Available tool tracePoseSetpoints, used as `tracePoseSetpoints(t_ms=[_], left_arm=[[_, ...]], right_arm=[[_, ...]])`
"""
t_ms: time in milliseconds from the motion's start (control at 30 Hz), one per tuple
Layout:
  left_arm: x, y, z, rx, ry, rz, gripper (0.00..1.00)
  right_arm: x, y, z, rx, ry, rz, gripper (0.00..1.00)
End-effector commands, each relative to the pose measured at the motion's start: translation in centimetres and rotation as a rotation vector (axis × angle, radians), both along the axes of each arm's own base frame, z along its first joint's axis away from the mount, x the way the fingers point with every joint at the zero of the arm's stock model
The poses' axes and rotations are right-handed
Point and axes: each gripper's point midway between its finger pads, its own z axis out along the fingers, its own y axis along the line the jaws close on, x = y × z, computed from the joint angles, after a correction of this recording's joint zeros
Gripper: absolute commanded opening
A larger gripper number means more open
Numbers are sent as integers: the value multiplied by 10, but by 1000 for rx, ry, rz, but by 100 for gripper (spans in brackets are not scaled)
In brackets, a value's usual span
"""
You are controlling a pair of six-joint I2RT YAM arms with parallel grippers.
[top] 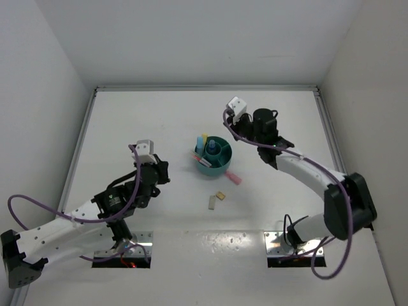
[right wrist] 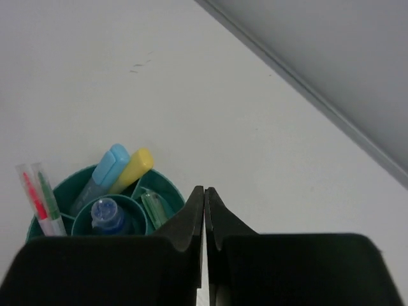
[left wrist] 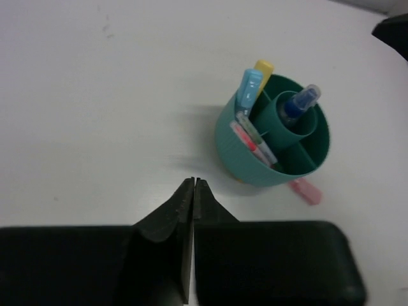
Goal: Sort the stationery into containers
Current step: Place the pen in the storage box, then pick up the pen from the center of the board.
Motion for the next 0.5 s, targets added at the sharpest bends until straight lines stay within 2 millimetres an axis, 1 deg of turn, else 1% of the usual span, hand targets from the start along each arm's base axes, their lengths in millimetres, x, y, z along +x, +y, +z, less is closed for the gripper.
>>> tracePoseSetpoints(t_ms=[0, 33, 67, 100, 133, 167, 200, 233, 267, 300, 333, 367, 400, 433, 467], left_arm=[[0, -15, 5, -52, -10, -65, 4], [-1, -20, 0, -42, 8, -85, 0], [-2, -29, -6, -37, 30, -122, 0], [-2, -32, -5, -49, 28, -135, 0], [-2, -36, -12, -29, 49, -144, 0], [0, -37, -14, -16, 49, -147, 0], [0, -38, -17, -8, 56, -147, 4], [3, -38, -18, -7, 57, -138, 18], [3, -38, -21, -7, 57, -138, 27], [3, -38, -21, -7, 57, -138, 33], [3, -38, -21, -7, 57, -138, 42], [6, -36, -19, -6, 49, -132, 44], [5, -38, -20, -8, 52, -140, 45], [5, -38, -20, -8, 52, -140, 45], [5, -38, -20, -8, 52, -140, 45]], right_arm=[[-14, -30, 36, -181, -86, -3, 0], [-38, -37, 11, -272, 9, 69, 0], [-53, -43, 16, -361, -37, 144, 8], [-70, -46, 6, -374, 28, 182, 22], [-100, -57, -26, -448, 135, 257, 51], [-117, -58, -33, -473, 154, 292, 60], [-131, -60, -44, -473, 185, 329, 67], [-149, -64, -69, -473, 232, 357, 81], [-157, -65, -78, -457, 243, 362, 83], [-162, -68, -81, -452, 227, 359, 83], [-173, -72, -101, -432, 284, 340, 83], [-168, -68, -101, -403, 269, 321, 83], [-166, -71, -102, -414, 267, 304, 82], [-168, -71, -108, -405, 310, 292, 80], [-167, -70, -110, -397, 320, 286, 76]])
